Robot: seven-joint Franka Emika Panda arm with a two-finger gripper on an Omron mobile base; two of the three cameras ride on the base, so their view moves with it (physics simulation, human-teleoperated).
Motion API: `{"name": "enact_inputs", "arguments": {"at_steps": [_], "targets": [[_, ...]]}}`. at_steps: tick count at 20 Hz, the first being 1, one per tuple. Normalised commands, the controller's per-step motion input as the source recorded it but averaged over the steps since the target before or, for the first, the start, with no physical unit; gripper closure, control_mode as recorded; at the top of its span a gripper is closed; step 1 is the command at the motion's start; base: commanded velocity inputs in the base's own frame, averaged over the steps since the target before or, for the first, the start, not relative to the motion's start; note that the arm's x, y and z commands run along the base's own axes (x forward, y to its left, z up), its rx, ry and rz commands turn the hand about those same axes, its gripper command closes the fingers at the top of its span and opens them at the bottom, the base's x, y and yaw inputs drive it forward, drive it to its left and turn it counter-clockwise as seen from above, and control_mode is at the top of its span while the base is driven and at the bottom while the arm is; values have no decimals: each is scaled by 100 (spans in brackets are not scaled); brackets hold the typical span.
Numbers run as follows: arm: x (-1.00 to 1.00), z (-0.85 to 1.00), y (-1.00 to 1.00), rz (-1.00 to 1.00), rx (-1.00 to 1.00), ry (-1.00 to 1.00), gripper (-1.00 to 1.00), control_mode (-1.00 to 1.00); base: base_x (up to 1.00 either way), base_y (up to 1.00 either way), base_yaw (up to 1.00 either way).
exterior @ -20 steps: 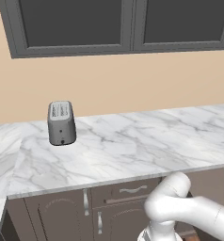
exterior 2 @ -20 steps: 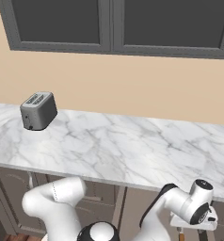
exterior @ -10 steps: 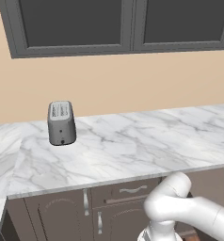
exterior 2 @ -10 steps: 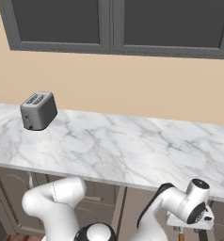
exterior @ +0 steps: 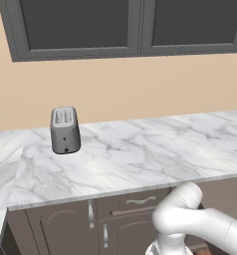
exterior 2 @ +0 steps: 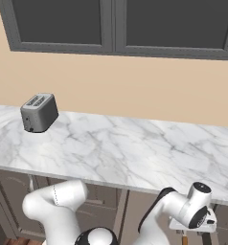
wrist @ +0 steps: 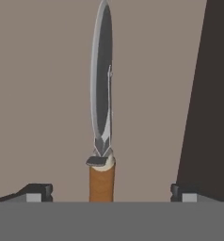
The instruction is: Take the pizza cutter from the drawer on the right and place it on the dining counter for cutting.
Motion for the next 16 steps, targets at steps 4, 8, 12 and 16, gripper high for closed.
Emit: {"name": "enact_inputs", "arguments": {"at_steps": [4, 8, 12, 16], "targets": [[-4, -22, 9, 0, 0, 0, -100, -100, 0, 0, 0], [-10, -27, 7, 0, 0, 0, -100, -100, 0, 0, 0], [-16, -2, 6, 0, 0, -1, -100, -100, 0, 0, 0], [-24, 0, 7, 0, 0, -8, -100, -100, 0, 0, 0]]}}
